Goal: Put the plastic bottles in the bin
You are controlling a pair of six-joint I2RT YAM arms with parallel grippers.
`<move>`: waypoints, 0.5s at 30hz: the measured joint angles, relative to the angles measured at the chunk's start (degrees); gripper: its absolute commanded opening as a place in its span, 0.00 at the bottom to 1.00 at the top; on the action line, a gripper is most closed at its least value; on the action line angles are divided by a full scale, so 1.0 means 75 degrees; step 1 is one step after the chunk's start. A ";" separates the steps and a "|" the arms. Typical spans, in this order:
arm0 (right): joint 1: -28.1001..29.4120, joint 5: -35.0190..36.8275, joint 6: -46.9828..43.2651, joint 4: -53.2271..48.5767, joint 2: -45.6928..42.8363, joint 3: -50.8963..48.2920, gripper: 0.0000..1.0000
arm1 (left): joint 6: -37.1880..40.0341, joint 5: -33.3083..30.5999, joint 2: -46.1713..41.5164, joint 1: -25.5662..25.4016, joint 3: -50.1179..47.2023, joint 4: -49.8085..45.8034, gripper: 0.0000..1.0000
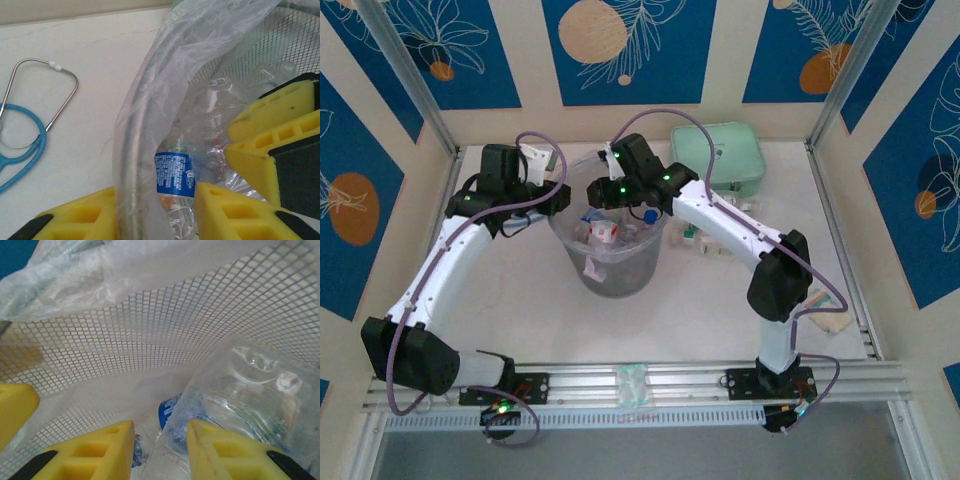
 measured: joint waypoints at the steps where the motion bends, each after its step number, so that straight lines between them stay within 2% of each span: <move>1: 0.0009 0.0020 0.0006 0.0003 -0.0047 0.0003 0.35 | 0.0000 0.0000 0.0000 0.0000 0.0000 0.0000 0.37; 9: 0.0026 -0.0009 0.0000 -0.0446 -0.0507 0.0169 0.44 | -0.0006 0.0058 0.0000 -0.0003 -0.0003 0.0038 0.37; 15: -0.0364 -0.0152 0.0020 -0.0493 -0.1658 0.0038 0.56 | -0.0006 0.0058 0.0000 -0.0003 -0.0012 0.0076 0.37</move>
